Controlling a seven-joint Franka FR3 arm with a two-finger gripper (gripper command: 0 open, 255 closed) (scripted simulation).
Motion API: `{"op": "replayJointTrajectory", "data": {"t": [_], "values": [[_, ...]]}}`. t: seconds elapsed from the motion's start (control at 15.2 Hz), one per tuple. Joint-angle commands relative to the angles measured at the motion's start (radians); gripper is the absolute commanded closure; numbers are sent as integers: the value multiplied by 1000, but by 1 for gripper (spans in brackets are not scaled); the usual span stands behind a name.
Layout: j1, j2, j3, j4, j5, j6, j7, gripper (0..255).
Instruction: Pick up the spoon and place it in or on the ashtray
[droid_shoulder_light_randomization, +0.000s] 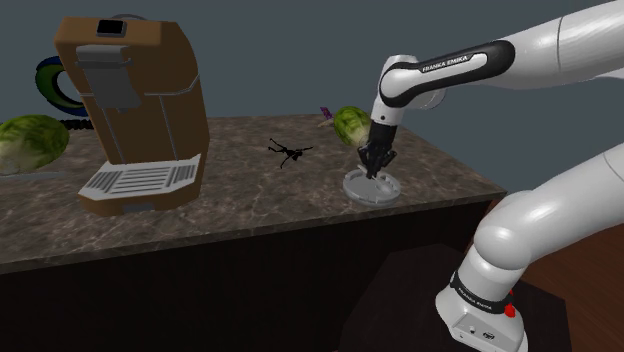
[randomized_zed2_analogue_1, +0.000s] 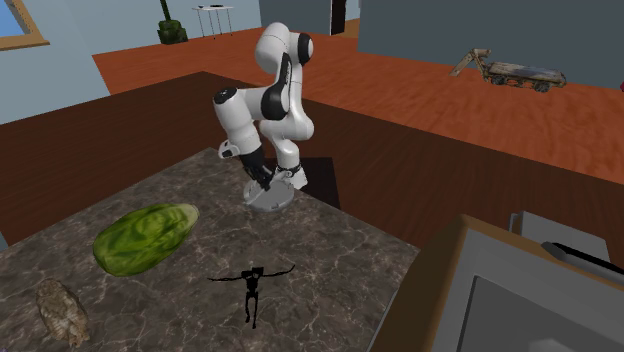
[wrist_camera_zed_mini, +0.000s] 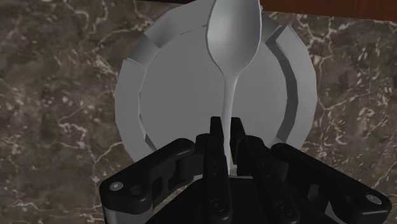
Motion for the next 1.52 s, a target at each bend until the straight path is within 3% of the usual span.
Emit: {"op": "replayJointTrajectory", "data": {"t": [0.0,0.46,0.53,0.86,1.12,1.45], "values": [[1,5,0,-15,2,20,-4,255],[1,5,0,-15,2,20,-4,255],[1,5,0,-15,2,20,-4,0],[1,5,0,-15,2,20,-4,0],[-10,-12,-15,98,-16,-111,2,0],[-10,-12,-15,98,-16,-111,2,0]]}}
